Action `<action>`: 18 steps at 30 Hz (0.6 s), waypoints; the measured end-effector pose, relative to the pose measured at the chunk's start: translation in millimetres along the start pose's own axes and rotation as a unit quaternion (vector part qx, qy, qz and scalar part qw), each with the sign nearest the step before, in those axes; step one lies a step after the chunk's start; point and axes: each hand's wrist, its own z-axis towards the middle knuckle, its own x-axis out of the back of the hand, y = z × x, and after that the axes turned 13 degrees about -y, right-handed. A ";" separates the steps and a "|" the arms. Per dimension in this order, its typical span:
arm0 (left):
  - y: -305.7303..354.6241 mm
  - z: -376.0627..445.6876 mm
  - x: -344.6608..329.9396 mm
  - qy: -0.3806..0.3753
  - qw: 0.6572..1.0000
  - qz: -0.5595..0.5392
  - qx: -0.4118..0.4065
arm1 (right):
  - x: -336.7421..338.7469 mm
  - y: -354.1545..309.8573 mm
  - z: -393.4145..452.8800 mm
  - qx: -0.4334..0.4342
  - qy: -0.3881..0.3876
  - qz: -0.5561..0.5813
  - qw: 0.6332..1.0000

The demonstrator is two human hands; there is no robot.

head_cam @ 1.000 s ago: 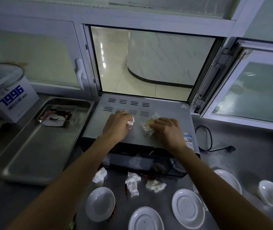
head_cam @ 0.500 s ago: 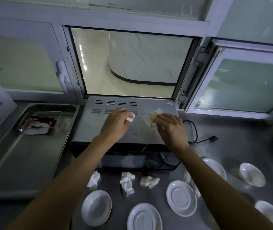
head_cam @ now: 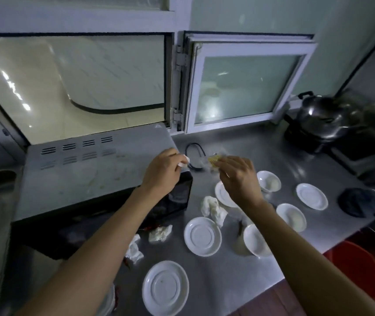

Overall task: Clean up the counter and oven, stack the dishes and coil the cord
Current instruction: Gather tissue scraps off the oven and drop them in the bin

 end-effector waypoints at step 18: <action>305.1 50.2 -253.3 -0.200 0.964 -0.030 -0.172 | 119.9 186.8 -353.0 -0.294 0.015 0.003 0.956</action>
